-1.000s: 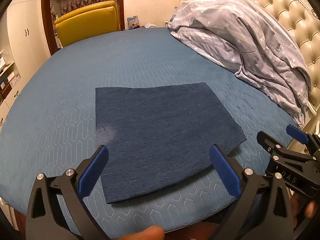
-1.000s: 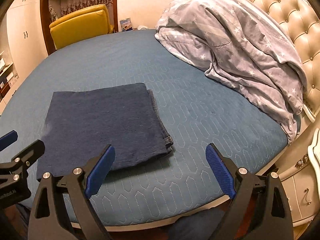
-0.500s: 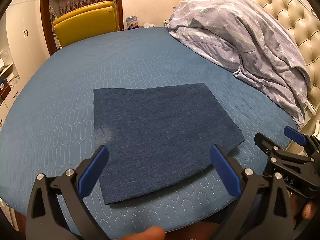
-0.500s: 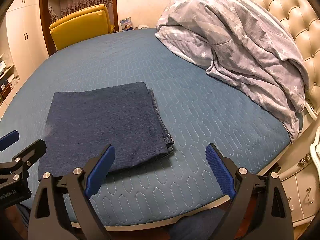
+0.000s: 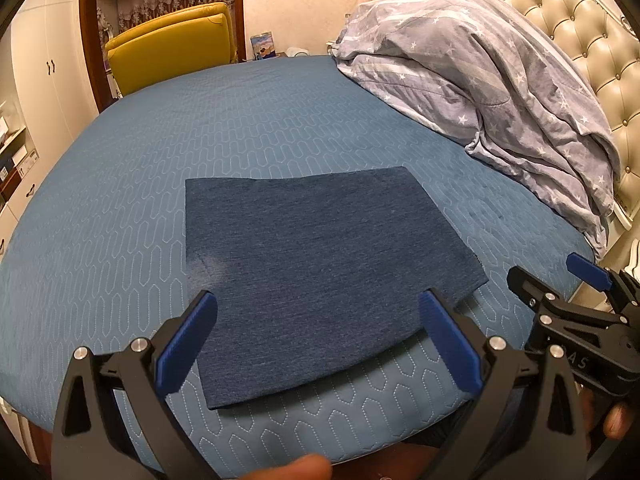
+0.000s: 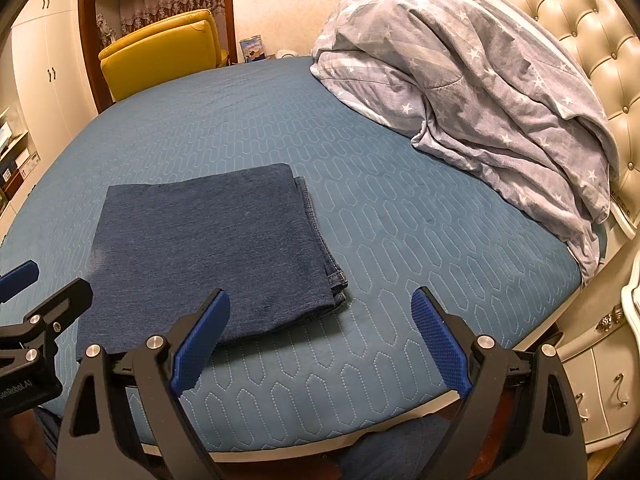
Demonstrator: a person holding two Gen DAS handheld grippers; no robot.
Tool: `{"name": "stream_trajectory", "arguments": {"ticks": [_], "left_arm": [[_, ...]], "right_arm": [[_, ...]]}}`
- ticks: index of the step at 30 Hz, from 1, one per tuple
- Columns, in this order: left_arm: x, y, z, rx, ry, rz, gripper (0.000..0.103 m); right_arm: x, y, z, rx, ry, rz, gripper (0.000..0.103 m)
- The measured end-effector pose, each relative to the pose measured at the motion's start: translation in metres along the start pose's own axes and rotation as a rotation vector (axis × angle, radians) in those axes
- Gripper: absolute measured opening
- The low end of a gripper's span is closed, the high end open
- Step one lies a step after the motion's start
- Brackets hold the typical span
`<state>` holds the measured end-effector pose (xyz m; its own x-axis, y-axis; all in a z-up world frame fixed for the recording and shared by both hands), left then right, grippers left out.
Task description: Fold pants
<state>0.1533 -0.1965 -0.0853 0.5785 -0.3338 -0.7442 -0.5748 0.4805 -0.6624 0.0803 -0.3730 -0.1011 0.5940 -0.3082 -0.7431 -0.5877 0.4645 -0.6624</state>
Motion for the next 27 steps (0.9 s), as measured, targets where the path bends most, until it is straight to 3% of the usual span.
{"name": "stream_trajectory", "arguments": {"ticks": [22, 26, 27], "left_arm": [[0.005, -0.001, -0.004, 0.000, 0.021, -0.023, 0.101], [0.015, -0.003, 0.007, -0.021, 0.121, -0.009, 0.101], [0.017, -0.003, 0.016, -0.040, 0.115, -0.018, 0.101]], "right_arm": [[0.007, 0.003, -0.003, 0.004, 0.003, 0.015, 0.089], [0.016, 0.002, -0.004, 0.021, -0.007, 0.032, 0.089], [0.020, 0.000, -0.007, 0.030, -0.011, 0.035, 0.089]]}}
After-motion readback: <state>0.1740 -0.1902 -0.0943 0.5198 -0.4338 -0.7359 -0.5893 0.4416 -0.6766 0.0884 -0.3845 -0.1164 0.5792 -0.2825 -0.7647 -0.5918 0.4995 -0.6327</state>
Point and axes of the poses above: each gripper's, at about its wrist camera, not at the fingertips, and x roughly the way its jaws point, z to its left, y to its underside, the point moved 1 cm from there along x, roughly the way its jaws point, and after that the axes turned 10 degrees about x, right-handed, at the moved point
